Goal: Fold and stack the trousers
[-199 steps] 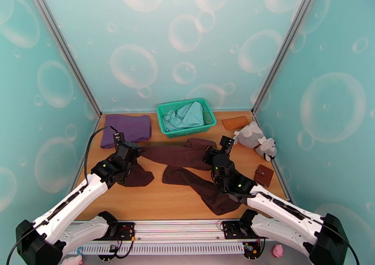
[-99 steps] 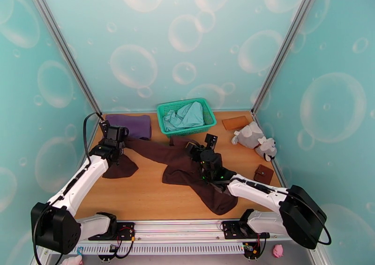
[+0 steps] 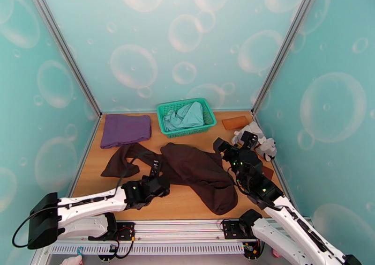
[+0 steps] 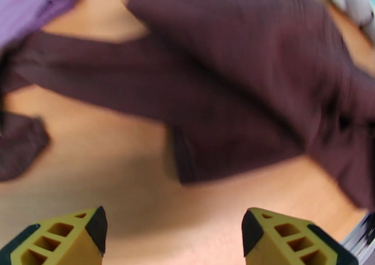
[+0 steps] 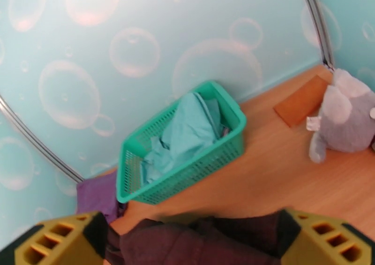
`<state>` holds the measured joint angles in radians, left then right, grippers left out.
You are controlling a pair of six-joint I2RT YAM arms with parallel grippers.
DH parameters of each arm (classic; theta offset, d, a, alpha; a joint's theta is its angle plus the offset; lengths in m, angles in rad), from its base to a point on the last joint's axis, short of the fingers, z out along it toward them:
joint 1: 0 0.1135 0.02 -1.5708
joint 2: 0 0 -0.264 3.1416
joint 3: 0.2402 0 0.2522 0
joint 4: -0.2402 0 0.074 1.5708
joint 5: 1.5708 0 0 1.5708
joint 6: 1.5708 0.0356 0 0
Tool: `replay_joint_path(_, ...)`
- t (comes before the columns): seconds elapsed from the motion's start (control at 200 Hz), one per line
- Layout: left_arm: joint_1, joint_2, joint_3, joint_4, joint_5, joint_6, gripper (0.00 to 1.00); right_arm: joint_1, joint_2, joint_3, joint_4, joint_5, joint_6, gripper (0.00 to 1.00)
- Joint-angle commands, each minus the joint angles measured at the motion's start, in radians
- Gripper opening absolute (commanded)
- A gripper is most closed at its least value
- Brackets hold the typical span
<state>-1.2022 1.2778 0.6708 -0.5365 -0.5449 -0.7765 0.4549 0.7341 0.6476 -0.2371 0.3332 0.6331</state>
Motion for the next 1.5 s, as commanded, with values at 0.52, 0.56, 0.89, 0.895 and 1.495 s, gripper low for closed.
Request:
replay_joint_path(0.52, 0.197, 0.23, -0.063, 0.495, 0.185, 0.104, 0.7, -0.024, 0.022, -0.16, 0.002, -0.24, -0.039, 0.99)
replay_joint_path(0.56, 0.195, 0.255, -0.047, 0.493, 0.2, 0.107, 0.62, -0.024, 0.025, -0.161, 0.008, -0.247, -0.041, 0.99)
replay_joint_path(0.89, 0.127, 0.033, 0.041, 0.061, 0.01, -0.013, 0.0, -0.029, 0.006, -0.155, -0.003, -0.253, -0.048, 0.99)
replay_joint_path(0.895, 0.127, 0.024, 0.045, 0.047, 0.002, -0.016, 0.0, -0.029, 0.006, -0.155, -0.004, -0.252, -0.049, 0.99)
replay_joint_path(1.495, 0.623, -0.513, 0.49, -0.341, -0.445, 0.102, 0.0, 0.029, 0.06, -0.231, 0.075, -0.244, 0.035, 0.99)
